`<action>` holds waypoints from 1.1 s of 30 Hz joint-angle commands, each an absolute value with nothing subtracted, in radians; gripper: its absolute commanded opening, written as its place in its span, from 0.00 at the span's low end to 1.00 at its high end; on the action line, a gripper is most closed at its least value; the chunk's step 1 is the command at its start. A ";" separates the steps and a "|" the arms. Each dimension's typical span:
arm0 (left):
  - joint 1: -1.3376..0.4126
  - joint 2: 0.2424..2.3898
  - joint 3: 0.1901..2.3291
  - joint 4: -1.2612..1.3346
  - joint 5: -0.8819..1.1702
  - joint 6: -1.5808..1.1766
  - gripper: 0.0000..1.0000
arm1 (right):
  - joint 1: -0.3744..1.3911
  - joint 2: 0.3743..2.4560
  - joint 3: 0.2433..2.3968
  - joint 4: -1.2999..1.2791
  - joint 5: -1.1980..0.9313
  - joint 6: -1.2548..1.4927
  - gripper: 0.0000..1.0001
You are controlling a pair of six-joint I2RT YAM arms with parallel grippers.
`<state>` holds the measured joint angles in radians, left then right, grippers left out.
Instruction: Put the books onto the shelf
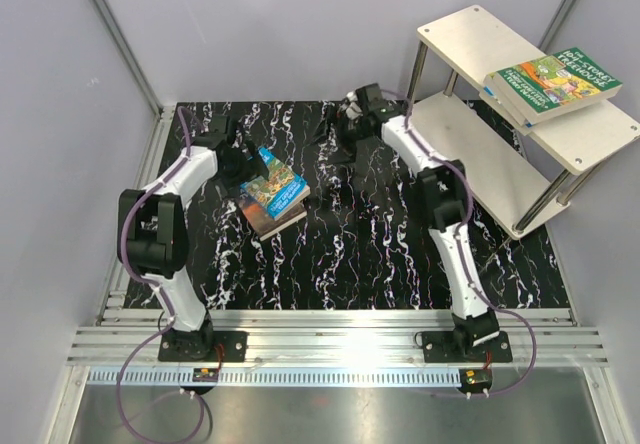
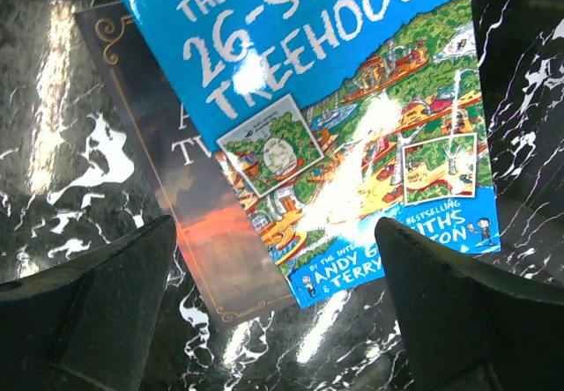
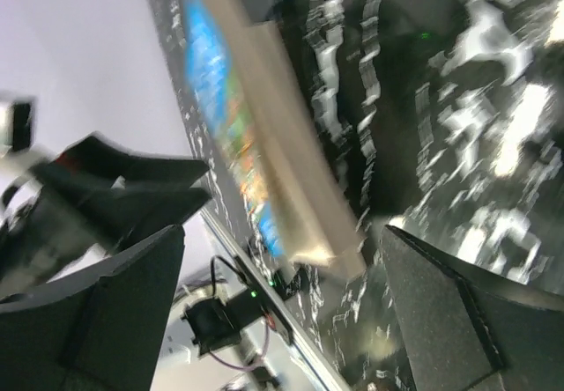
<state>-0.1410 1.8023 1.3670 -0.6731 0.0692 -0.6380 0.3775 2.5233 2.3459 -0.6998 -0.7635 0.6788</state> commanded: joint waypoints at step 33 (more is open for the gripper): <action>-0.160 2.076 1.439 -0.439 0.242 -0.598 0.98 | 0.492 2.482 1.860 -0.336 -0.970 0.835 0.30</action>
